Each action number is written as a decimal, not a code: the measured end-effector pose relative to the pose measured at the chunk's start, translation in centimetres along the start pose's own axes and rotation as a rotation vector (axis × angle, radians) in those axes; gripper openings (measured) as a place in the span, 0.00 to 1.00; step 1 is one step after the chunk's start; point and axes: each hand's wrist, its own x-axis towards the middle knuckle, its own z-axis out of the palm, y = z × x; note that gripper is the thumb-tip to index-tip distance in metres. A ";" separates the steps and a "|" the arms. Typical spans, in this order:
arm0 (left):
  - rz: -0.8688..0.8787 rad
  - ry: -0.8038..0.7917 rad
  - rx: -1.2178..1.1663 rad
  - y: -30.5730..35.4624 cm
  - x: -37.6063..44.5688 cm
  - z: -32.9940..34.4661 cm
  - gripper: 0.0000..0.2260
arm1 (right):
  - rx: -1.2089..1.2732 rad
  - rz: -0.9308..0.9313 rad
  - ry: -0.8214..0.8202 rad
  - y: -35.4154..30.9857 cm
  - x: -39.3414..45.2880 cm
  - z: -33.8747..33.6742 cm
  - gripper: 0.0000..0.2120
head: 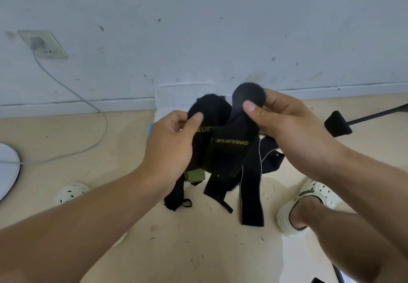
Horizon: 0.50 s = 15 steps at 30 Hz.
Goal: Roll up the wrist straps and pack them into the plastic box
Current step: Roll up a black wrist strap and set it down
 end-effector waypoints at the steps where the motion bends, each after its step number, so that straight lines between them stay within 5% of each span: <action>1: -0.036 0.037 -0.028 0.0 0.3 -0.1 0.10 | 0.046 -0.007 0.033 -0.1 0.0 0.0 0.09; 4: -0.067 0.081 -0.049 0.4 0.9 -0.7 0.11 | 0.000 -0.011 0.079 -0.3 0.1 -0.2 0.14; 8: -0.024 0.052 -0.066 1.1 0.9 -0.9 0.10 | -0.507 0.043 0.026 0.5 0.1 -0.3 0.14; 15: -0.002 -0.056 -0.095 1.5 0.2 -0.6 0.10 | -0.582 0.061 -0.040 1.3 0.3 0.6 0.15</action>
